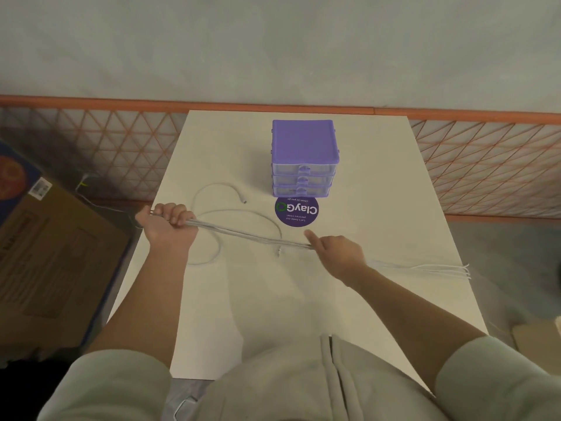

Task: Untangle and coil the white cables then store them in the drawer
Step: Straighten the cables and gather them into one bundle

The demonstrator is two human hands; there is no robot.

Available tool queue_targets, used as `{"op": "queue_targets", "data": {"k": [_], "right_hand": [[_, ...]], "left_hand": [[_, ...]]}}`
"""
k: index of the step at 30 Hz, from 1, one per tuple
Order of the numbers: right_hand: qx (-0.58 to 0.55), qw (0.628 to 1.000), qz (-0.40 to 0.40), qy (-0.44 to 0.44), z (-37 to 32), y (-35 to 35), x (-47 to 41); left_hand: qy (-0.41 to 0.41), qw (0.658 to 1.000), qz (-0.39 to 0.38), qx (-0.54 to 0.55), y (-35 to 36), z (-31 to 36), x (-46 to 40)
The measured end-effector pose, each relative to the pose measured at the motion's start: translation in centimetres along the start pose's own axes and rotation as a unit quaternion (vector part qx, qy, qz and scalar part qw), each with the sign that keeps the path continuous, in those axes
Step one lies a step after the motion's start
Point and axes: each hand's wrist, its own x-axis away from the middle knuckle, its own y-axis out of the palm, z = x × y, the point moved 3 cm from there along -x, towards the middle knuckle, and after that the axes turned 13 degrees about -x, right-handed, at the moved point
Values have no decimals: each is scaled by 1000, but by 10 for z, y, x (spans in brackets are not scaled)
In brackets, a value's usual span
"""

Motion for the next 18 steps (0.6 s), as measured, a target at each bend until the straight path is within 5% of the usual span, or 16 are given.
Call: {"op": "queue_targets", "data": {"k": [5, 11, 18], "right_hand": [[60, 993, 63, 80, 63, -28, -2], [64, 988, 123, 75, 81, -51, -13], [71, 994, 45, 71, 90, -12, -13]], "left_hand": [[-14, 999, 34, -8, -13, -7, -1], [-31, 999, 32, -4, -22, -22, 2], [-34, 998, 56, -21, -36, -25, 5]]}}
